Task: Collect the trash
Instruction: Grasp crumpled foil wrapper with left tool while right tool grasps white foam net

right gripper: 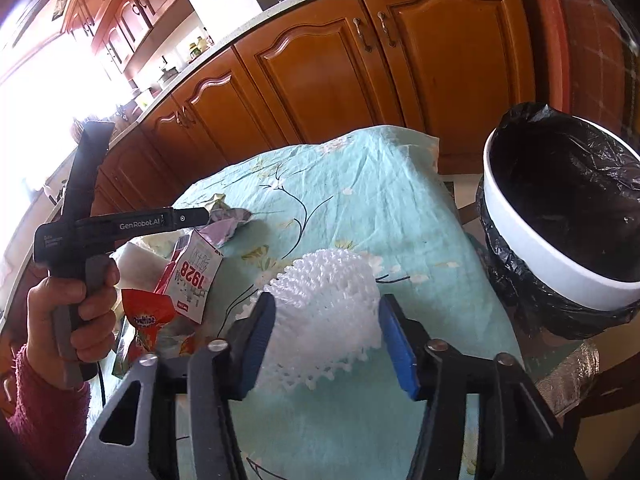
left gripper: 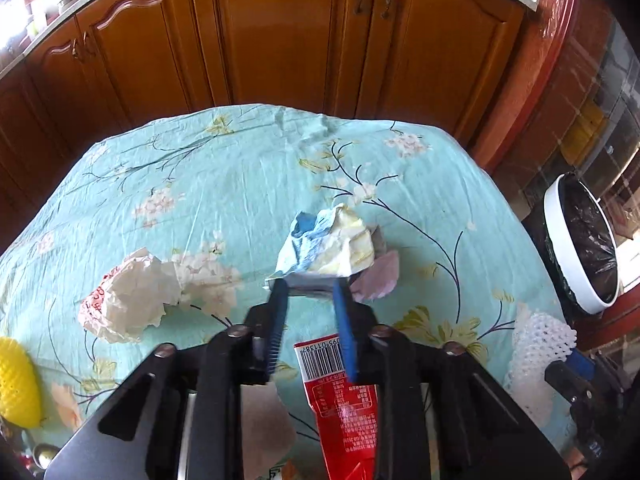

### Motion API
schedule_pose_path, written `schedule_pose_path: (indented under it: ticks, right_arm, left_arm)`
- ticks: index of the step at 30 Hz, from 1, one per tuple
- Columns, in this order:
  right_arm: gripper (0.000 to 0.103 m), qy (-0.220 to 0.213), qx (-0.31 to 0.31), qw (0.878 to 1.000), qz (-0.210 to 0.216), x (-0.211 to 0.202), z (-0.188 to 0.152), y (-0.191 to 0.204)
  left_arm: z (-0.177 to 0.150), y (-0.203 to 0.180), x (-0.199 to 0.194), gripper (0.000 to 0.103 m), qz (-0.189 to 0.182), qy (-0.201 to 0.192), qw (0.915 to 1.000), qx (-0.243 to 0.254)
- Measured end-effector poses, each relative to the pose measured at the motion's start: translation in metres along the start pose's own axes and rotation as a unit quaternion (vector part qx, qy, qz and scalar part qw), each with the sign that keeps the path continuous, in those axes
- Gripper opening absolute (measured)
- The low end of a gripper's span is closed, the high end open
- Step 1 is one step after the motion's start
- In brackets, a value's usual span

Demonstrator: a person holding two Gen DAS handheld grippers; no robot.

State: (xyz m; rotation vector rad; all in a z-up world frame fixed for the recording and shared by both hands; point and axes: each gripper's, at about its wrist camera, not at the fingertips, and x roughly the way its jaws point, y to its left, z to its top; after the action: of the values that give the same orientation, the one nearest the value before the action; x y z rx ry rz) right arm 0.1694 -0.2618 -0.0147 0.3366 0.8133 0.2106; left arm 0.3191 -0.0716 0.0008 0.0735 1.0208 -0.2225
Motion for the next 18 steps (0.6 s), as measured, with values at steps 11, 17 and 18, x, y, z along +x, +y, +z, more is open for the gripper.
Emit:
schedule_pose_path:
  ticks: [11, 17, 18]
  right_arm:
    - [0.0, -0.006, -0.008, 1.0, 0.015, -0.009, -0.004, 0.004]
    - [0.0, -0.019, -0.015, 0.999, 0.022, -0.023, -0.003, 0.007]
    - [0.0, -0.021, -0.015, 0.999, 0.024, -0.026, -0.003, 0.007]
  left_arm:
    - [-0.003, 0.0, -0.019, 0.0, -0.034, -0.034, 0.9989, 0.002]
    - [0.004, -0.006, -0.04, 0.071, -0.021, -0.066, 0.9975, 0.011]
    - [0.007, -0.008, -0.041, 0.076, -0.015, -0.077, 0.9968, 0.015]
